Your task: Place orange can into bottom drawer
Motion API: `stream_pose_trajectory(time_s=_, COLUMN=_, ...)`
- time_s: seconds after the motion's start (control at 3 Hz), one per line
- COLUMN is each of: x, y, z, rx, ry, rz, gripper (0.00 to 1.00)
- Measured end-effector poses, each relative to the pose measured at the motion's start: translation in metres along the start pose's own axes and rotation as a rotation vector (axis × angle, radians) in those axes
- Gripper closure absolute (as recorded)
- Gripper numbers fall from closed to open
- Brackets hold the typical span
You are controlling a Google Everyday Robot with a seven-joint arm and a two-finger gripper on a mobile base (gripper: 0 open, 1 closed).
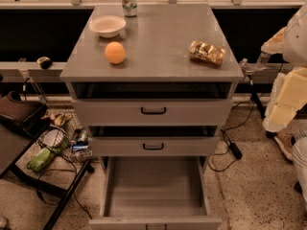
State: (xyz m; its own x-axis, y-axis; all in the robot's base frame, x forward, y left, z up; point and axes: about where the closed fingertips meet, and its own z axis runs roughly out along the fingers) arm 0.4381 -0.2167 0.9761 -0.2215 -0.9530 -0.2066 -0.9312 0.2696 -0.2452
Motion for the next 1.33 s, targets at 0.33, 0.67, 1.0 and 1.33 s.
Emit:
stream_pose_trajectory(time_s=0.33, x=0.0, y=0.0, z=0.0, rx=0.0, ry=0.0, rz=0.0, gripper=0.0)
stream_pose_trajectory(time_s=0.67, x=-0.005, y=-0.028, z=0.005, rx=0.01, ry=0.055, rz=0.01, gripper=0.0)
stream_pose_trajectory(time_s=1.0, x=-0.021, y=-0.087, z=0.02, rx=0.039, ry=0.158, rz=0.031, gripper=0.0)
stream_pose_trajectory(time_s=1.33, x=-0.047, y=-0.145, z=0.041, rx=0.085, ry=0.22, rz=0.029, gripper=0.0)
